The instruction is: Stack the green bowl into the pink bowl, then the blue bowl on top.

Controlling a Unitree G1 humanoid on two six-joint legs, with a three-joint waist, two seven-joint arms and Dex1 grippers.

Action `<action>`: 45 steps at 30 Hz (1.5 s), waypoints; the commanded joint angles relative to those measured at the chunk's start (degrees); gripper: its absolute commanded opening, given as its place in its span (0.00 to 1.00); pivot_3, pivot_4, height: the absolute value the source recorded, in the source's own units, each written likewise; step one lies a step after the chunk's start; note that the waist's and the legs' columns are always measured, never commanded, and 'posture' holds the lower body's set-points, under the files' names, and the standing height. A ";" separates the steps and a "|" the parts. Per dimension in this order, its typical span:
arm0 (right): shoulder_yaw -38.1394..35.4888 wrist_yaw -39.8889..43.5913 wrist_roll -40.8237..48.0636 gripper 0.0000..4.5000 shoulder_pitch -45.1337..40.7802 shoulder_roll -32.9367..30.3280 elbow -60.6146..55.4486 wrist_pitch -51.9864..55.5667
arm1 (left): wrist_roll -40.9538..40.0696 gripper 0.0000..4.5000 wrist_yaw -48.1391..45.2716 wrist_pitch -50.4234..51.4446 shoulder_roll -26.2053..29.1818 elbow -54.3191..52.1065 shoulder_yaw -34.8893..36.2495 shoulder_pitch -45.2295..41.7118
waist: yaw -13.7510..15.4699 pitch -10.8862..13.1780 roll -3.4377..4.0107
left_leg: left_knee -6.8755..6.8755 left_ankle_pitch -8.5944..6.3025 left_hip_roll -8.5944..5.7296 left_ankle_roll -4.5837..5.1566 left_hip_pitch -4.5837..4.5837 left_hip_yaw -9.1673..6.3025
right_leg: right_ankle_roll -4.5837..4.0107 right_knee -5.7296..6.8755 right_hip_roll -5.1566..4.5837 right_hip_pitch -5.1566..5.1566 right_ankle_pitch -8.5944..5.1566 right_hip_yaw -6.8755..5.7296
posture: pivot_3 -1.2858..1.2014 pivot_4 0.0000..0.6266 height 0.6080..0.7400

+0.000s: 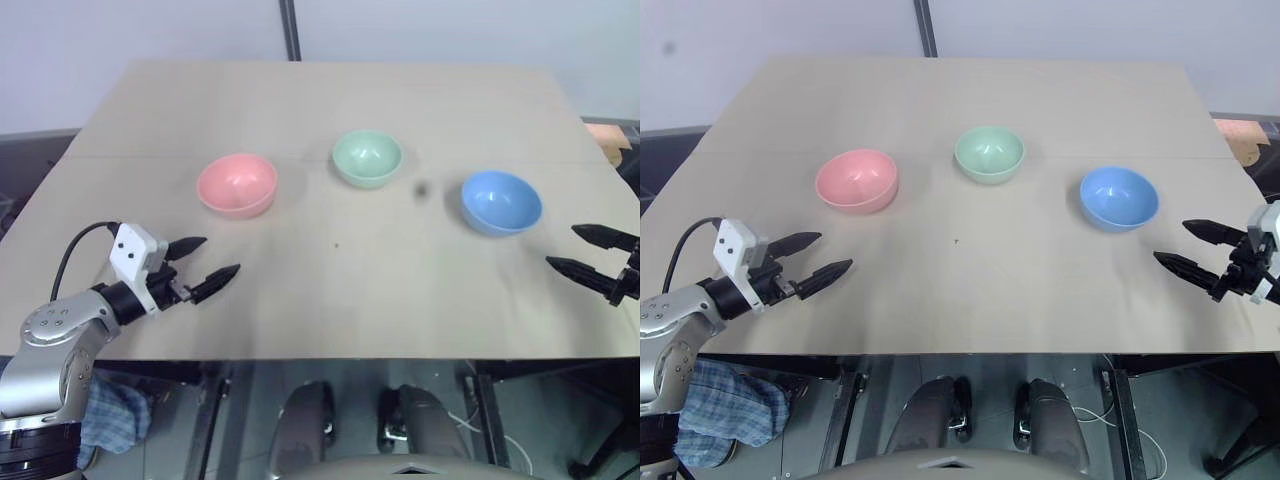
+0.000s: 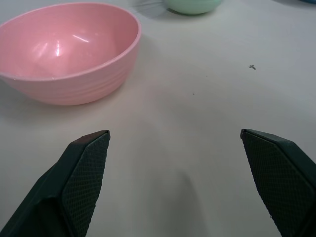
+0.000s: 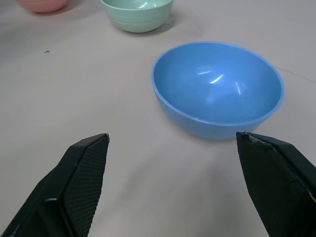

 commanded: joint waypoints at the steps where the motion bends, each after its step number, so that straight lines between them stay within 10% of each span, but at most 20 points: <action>1: -0.89 0.51 0.21 0.99 -0.79 -0.94 -0.46 -1.22 | -0.57 1.00 0.09 -0.93 0.27 -1.59 1.53 -0.85 | 0.00 0.00 0.00 | 0.00 0.00 0.00 0.00 0.00 0.00 | 0.00 0.00 0.00 0.00 0.00 0.00 | 0.52 0.24 1.00; 28: -0.63 -0.92 0.49 0.99 0.28 1.14 -2.39 -1.67 | 0.57 1.00 -1.45 -1.87 2.05 2.06 -0.03 -6.56 | 0.00 0.00 0.00 | 0.00 0.00 0.00 0.00 0.00 0.00 | 0.00 0.00 0.01 0.00 0.00 -0.01 | 0.52 0.24 1.00; 45: -0.74 -4.70 5.74 0.99 -1.60 2.62 -13.02 3.10 | 21.86 1.00 -8.78 -23.65 3.26 34.28 -21.23 -37.71 | 0.08 0.00 0.00 | 0.03 0.00 -0.04 0.01 -0.05 0.00 | 0.02 0.00 0.06 0.00 0.01 -0.07 | 0.52 0.24 1.00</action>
